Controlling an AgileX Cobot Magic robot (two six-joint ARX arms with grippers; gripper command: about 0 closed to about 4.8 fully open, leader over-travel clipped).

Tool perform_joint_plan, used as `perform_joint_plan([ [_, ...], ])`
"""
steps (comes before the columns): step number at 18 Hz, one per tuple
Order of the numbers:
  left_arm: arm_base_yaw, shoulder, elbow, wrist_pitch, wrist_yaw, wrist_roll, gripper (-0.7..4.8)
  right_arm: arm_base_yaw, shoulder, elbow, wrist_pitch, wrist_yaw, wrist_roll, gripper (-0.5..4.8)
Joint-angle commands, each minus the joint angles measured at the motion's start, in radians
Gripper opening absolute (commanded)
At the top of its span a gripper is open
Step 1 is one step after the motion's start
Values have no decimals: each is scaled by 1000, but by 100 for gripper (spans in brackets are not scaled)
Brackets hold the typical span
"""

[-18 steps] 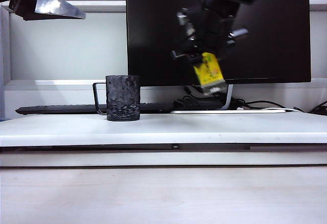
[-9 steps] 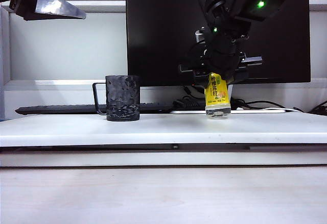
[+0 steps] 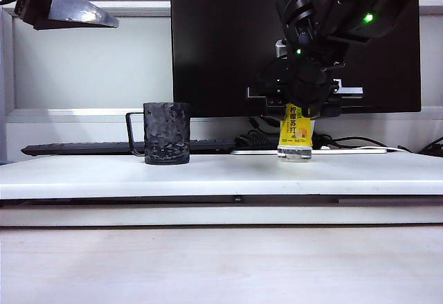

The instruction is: Carefully pick up the bottle and pour some water from the bottle into the cup.

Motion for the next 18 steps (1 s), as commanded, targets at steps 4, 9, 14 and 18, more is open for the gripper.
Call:
perform_joint_plan([
  [4, 0, -3, 2, 14, 1, -3, 479, 3, 20, -15, -71, -78, 2, 210],
  [9, 0, -3, 2, 30, 3, -3, 479, 2, 34, -16, -61, -96, -61, 211],
  [14, 0, -3, 2, 31, 4, -3, 479, 2, 36, -16, -74, -164, -87, 347],
  [18, 0, -3, 2, 32, 19, -3, 479, 2, 36, -17, -75, -188, -132, 479],
])
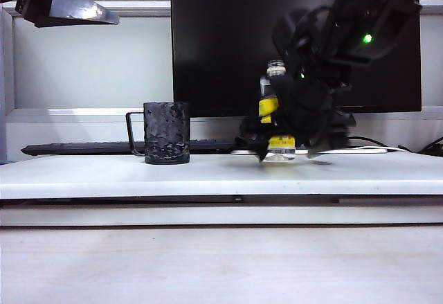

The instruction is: Carefully pick up the bottle and pour some water from the bottle into the cup.

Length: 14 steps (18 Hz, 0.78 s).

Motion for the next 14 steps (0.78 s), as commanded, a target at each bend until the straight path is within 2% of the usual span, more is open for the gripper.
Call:
perform_joint_plan([
  [1, 0, -5, 2, 14, 16, -2, 479, 2, -10, 9, 19, -24, -37, 479],
  [6, 0, -33, 2, 25, 14, 2, 479, 3, -18, 10, 9, -23, -37, 479],
  [8, 0, -83, 2, 28, -26, 11, 479, 3, -62, 10, -5, -18, -38, 479],
  [11, 0, -137, 2, 27, -37, 27, 479, 3, -116, 10, -6, -19, -68, 479],
  [14, 0, -201, 2, 11, -77, 18, 479, 8, -170, 10, -105, -61, -66, 479],
])
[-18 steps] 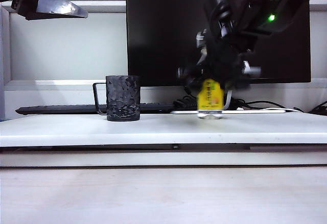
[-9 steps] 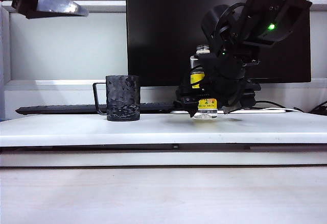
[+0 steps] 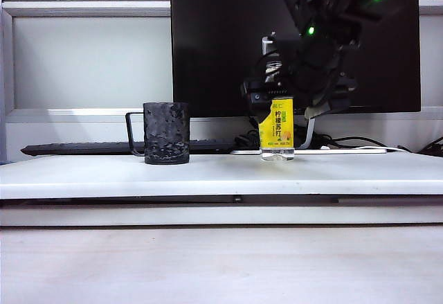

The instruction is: Carefully pick up the bottle and pour some water from the bottle into the cup.

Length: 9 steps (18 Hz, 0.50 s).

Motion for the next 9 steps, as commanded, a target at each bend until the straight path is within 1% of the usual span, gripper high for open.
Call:
perform_joint_plan([
  [1, 0, -77, 2, -2, -28, -8, 479, 8, -66, 2, -101, -39, -3, 479],
  [3, 0, -141, 2, -9, -34, -11, 479, 8, -123, 2, -105, -47, -4, 479],
  [4, 0, -185, 2, -24, -64, -20, 479, 8, -173, 2, -113, -55, -3, 479],
  [5, 0, -211, 2, -32, -73, -35, 479, 8, -198, 2, -129, -74, -3, 479],
  [7, 0, -288, 2, -85, -89, -37, 479, 8, -285, 2, -229, -152, -3, 479],
  [9, 0, -358, 2, -125, -127, -37, 479, 8, -372, 2, -290, -154, -4, 479],
])
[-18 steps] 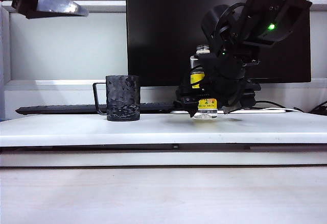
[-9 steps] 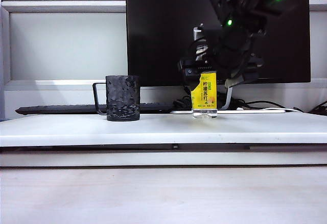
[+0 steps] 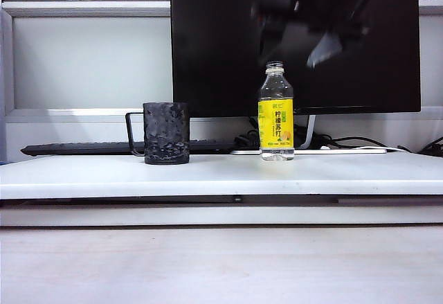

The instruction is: Carefully pick up the bottle and pour some water from the bottle into the cup.

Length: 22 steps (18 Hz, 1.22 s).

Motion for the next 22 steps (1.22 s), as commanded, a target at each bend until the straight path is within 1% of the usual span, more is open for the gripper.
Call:
perform_joint_plan([
  [1, 1, -114, 2, -56, -56, -3, 479, 0, -143, 5, -82, -8, -3, 479],
  [4, 1, -292, 2, -94, -60, -3, 479, 0, -371, 7, -199, -8, -2, 479],
  [6, 2, -391, 2, -131, -114, -3, 479, 0, -527, 7, -270, -8, -2, 479],
  [7, 2, -422, 2, -153, -124, -3, 479, 0, -584, 7, -295, -8, -2, 479],
  [9, 2, -503, 2, -253, -124, -3, 479, 0, -729, 7, -349, -8, -2, 479],
  [10, 2, -541, 2, -324, -124, -3, 479, 0, -814, 7, -389, -8, -2, 479],
  [12, 2, -543, 14, -367, -98, -3, 479, 0, -907, 7, -447, -26, -3, 479],
  [14, 3, -543, 21, -415, -100, 15, 479, 0, -1018, 5, -560, -31, -2, 479],
  [15, 3, -542, 20, -502, -161, 55, 479, -2, -1083, -14, -634, -22, -20, 479],
  [16, 3, -540, 10, -551, -225, 82, 479, -2, -1118, -45, -658, -20, -28, 479],
  [18, 3, -540, -37, -569, -319, 95, 479, -1, -1174, -146, -640, -19, -28, 479],
  [19, 3, -540, -84, -538, -339, 95, 479, -1, -1194, -227, -596, -19, -28, 479],
  [20, 3, -540, -145, -476, -344, 95, 479, -2, -1202, -343, -503, -19, -28, 479],
  [22, 3, -539, -224, -389, -343, 91, 479, -2, -1193, -502, -331, 8, -28, 479],
])
